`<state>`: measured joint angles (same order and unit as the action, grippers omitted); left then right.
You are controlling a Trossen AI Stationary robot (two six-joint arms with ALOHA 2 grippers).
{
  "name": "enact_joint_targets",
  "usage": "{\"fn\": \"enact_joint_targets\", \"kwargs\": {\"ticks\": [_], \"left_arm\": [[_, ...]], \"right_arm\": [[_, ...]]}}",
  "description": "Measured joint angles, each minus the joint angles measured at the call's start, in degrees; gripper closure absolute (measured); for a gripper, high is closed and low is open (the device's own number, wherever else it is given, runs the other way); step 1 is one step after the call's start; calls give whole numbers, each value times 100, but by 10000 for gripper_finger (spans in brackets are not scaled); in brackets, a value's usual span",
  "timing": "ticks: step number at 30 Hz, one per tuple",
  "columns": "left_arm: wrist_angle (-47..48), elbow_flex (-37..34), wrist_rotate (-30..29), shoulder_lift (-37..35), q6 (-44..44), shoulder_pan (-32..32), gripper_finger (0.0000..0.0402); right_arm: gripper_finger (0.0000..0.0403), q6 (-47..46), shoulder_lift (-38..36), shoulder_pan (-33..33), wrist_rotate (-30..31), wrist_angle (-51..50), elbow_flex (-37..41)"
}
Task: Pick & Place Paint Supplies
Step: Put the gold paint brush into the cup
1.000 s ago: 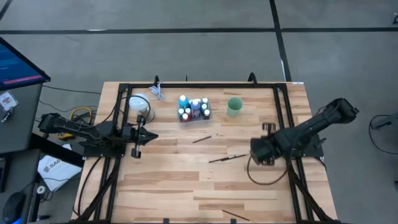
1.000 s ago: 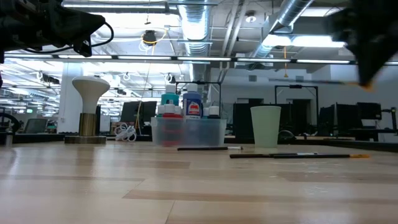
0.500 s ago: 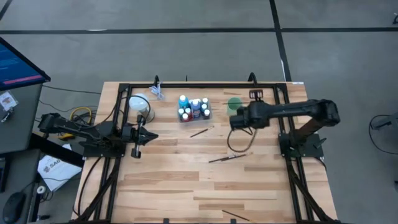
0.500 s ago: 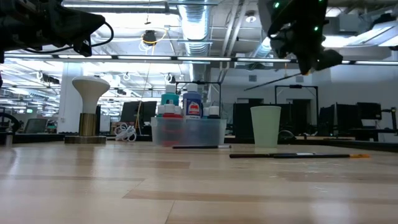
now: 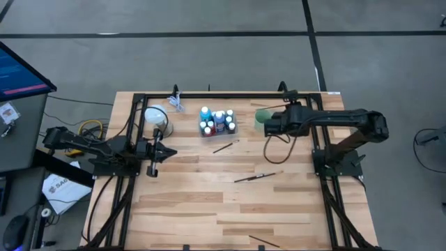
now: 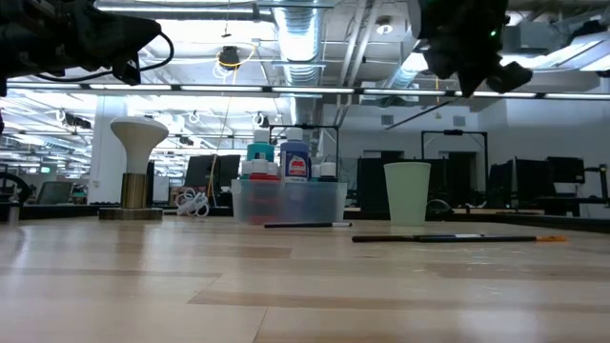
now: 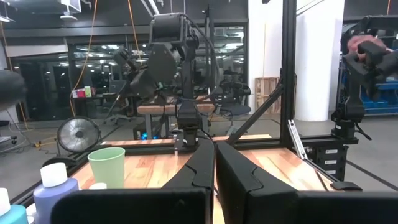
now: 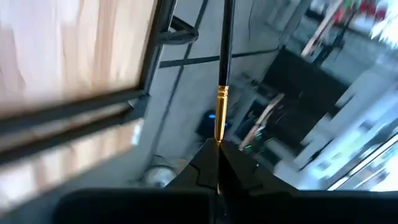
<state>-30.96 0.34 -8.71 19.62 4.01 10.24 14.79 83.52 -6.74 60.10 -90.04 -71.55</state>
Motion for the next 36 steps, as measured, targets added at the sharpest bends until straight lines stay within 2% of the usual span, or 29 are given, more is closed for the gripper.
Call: {"fn": "enact_joint_targets", "kwargs": {"ticks": [4,7,14,18,27,36], "left_arm": [[-4,0,0,0,0,1,400],[-4,0,0,0,0,1,400],[-7,0,0,0,0,0,400],[-12,0,0,0,0,0,400],[-18,0,0,0,0,1,400],[-26,0,0,0,0,0,400]], "right_arm": [[403,1202,-140,37,164,-11,0],[403,1598,-169,43,571,5,0],[403,2666,-168,46,968,6,150],[403,2690,-168,1,1195,141,226],[403,3212,-168,-53,1196,841,227],[403,3532,-168,-55,1189,872,227]]}}
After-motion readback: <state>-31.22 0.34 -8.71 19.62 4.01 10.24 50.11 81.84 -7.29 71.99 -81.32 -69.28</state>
